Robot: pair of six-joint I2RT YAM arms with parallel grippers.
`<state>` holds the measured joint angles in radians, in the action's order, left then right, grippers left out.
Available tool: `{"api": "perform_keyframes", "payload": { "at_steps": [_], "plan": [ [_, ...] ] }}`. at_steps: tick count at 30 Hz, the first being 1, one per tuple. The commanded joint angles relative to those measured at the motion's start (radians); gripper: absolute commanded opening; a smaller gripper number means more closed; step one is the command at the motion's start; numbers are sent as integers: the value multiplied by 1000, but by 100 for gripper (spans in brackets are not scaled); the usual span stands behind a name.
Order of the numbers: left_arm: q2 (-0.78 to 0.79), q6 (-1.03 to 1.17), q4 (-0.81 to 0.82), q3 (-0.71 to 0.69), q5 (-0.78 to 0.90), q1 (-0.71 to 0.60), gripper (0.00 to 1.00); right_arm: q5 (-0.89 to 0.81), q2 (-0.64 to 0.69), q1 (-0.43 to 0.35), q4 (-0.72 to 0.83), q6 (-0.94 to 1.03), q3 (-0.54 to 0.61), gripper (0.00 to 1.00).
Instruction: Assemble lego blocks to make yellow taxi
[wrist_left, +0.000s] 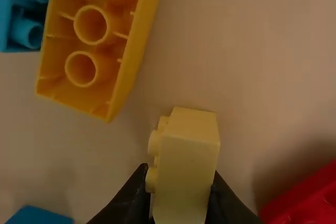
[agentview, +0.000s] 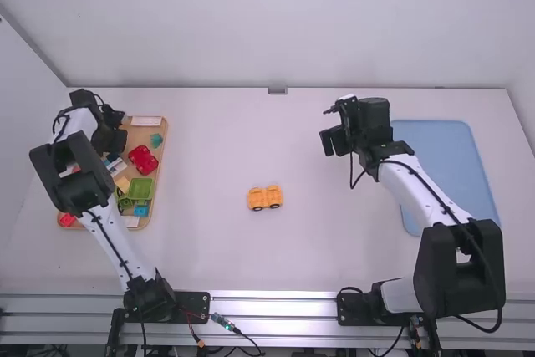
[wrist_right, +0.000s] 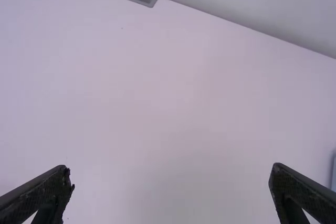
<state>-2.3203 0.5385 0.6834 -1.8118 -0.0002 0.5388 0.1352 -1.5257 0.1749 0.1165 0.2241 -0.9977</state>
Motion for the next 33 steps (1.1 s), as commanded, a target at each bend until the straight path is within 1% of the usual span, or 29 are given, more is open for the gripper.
{"api": "perform_keyframes", "payload": {
  "at_steps": [1, 2, 6, 8, 11, 13, 19, 24, 27, 29, 31, 33],
  "plan": [
    [26, -37, 6, 17, 26, 5, 22, -1, -8, 4, 1, -4, -23, 99],
    [26, -37, -3, 17, 38, 5, 17, -2, -8, 4, 1, -4, -23, 99],
    [26, -35, -16, 15, 80, 5, 17, -2, -8, 4, 0, -3, -23, 99],
    [26, -37, -16, 14, 95, 5, 12, -2, -8, 3, 0, -4, -23, 99],
    [26, -75, -32, 14, 92, 4, 9, -2, -8, 4, -1, -4, -23, 99],
    [26, -94, -40, 12, 89, 5, 3, -2, -8, 3, -3, -4, -23, 99],
    [40, -132, -25, -16, 92, 3, 2, -1, -8, 4, -4, -8, -23, 99],
    [104, -130, -33, -2, 125, -16, 2, 7, -8, 3, -3, -64, -25, 99],
    [171, -150, -81, 47, 116, -29, 2, 31, -8, 3, -3, -63, -25, 99],
    [233, -148, -126, 107, 117, -45, 2, 34, -8, 3, -3, -64, -25, 99],
    [321, -112, -181, 205, 118, -72, 2, 56, -8, 3, -6, -62, -25, 99],
    [374, -76, -217, 272, 117, -94, 2, 97, -8, 3, -7, -60, -25, 100]
  ]
}}
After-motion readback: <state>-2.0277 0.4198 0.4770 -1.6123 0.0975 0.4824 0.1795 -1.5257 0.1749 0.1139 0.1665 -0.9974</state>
